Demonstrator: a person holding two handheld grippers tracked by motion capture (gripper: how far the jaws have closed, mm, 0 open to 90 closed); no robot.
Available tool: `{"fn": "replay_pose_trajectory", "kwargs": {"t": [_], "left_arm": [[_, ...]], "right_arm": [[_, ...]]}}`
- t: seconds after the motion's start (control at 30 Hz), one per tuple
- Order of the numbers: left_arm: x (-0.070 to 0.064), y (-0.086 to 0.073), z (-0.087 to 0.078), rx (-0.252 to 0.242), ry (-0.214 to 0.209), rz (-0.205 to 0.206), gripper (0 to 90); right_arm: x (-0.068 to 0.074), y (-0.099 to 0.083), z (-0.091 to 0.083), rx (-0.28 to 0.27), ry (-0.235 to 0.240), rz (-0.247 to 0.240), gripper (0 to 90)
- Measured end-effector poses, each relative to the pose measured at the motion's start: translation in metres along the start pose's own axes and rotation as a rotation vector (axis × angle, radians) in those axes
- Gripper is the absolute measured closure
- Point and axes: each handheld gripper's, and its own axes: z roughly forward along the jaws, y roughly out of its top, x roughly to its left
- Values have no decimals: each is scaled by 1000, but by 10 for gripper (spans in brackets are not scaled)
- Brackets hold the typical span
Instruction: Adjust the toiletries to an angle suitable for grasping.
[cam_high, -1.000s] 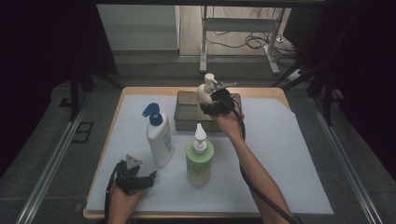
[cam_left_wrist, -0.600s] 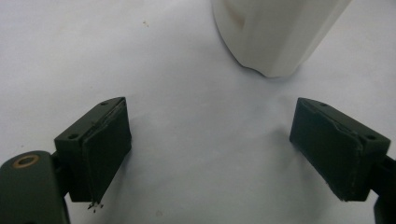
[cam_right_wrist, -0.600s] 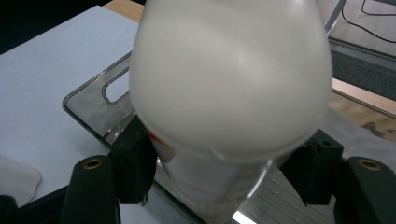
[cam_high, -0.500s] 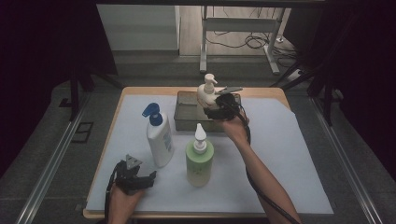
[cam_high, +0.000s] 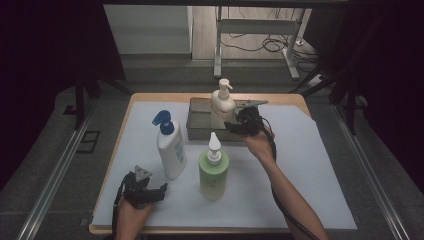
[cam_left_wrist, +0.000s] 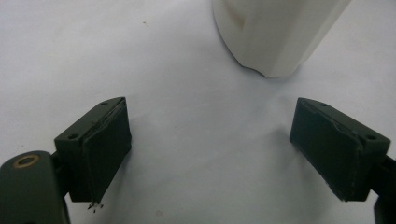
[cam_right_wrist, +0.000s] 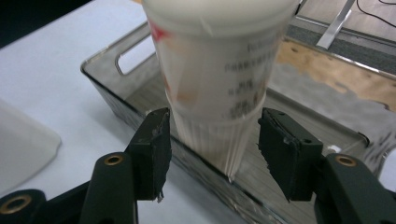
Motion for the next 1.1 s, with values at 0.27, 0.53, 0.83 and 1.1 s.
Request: {"fn": "replay_pose_trajectory", "kwargs": {"t": [0.27,0.53,0.83,1.1], "left_arm": [[0,0,0,0,0,-1,122],[0,0,0,0,0,0,122],[0,0,0,0,1,0,122],[0,0,0,0,0,0,122]], "right_arm": [[-10,-11,-4,23,-32,2,621],[-21,-11,1,16,-81,40,831],[-25,-5,21,27,-97,73,890],[-27,-3,35,37,-89,95,894]]}}
